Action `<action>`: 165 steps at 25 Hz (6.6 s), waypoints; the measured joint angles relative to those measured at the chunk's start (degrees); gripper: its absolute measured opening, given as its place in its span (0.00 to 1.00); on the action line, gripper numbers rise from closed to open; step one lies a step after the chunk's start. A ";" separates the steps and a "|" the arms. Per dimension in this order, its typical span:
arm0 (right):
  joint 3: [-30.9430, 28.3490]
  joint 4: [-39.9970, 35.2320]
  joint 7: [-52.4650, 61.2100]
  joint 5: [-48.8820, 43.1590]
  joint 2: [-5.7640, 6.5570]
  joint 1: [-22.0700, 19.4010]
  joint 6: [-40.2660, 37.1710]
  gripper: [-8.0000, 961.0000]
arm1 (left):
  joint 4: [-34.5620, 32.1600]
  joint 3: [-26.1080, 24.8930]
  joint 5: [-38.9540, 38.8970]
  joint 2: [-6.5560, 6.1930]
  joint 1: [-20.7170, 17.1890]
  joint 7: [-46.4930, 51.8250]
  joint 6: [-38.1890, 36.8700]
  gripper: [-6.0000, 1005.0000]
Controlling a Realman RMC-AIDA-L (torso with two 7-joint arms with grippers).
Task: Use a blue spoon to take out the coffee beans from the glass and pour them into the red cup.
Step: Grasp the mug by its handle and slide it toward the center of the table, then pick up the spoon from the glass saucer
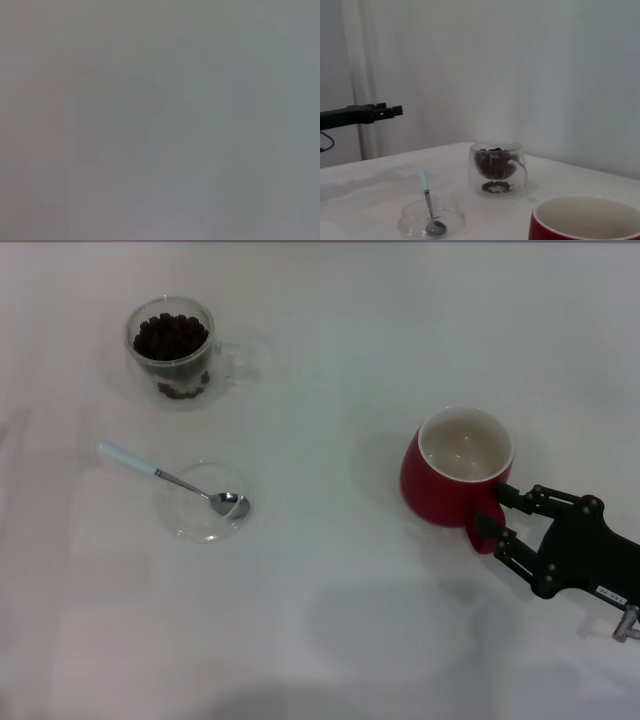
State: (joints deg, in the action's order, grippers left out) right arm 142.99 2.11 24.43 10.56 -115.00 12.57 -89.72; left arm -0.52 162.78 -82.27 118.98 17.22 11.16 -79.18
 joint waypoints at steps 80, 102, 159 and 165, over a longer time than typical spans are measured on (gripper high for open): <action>1.12 -9.52 3.04 -10.89 -0.14 0.18 2.71 0.17 | -0.26 0.00 2.46 0.02 -2.11 0.08 -0.62 0.87; 6.36 -17.09 4.28 -10.99 -0.32 0.89 9.29 0.16 | -0.62 0.00 2.99 0.11 -2.11 0.09 -0.62 0.87; -11.15 7.43 8.51 -9.98 5.75 1.49 -20.73 0.62 | 1.91 -0.01 22.79 -0.44 -3.55 60.08 -1.88 0.87; -11.66 7.49 8.15 -9.93 5.81 2.97 -20.15 0.62 | 6.36 -0.01 31.98 -0.54 0.62 80.98 -0.10 0.87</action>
State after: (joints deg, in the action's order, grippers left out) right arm 131.34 9.60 32.58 0.62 -109.18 15.54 -109.88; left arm 5.84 162.77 -50.29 118.44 17.84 92.14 -79.28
